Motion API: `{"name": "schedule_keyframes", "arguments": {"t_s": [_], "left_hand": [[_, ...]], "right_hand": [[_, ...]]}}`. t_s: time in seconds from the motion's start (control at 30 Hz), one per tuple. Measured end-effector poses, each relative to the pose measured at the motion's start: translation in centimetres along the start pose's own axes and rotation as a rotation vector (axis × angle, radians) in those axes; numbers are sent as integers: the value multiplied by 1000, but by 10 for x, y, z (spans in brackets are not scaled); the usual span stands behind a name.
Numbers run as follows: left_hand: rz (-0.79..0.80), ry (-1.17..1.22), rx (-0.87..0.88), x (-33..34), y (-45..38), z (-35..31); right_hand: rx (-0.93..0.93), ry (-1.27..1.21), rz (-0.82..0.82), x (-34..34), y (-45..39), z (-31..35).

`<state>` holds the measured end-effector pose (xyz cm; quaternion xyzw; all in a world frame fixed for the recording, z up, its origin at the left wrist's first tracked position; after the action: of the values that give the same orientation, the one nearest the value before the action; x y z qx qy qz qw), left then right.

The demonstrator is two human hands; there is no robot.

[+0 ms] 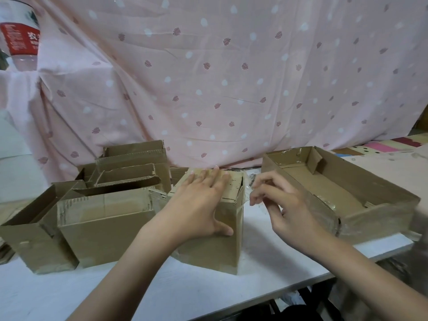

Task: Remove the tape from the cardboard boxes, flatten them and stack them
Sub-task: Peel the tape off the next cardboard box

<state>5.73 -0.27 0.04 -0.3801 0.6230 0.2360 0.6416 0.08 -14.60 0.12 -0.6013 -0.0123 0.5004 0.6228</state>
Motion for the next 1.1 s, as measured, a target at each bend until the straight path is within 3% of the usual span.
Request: {"name": "schedule_keyframes", "arguments": {"t_s": [0.17,0.37,0.73,0.97,1.1], "left_hand": [[1,0,-7,0,1,0],[0,8,-13,1,0,1],[23,25,-19,4,-3,1],[49,21,-50,4,-2,-2],[63,10,-69,3,-2,-5]], "right_hand": [[-32,166,64,9,8,-3],[61,135,159,14,-4,-4],[270,57,539,17,-28,-1],[245,466,715,14,-40,15],[103,803,750,17,-30,36]]}}
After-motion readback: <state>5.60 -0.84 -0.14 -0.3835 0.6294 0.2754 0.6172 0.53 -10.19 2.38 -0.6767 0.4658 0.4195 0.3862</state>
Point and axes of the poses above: each hand's wrist, its own y-axis away from the middle knuckle, its own x-axis out of the palm, z = x × y, the point moved 8 cm from there along -y, towards the middle knuckle, and after that the axes turned 11 degrees about y, right-handed, at the moved point
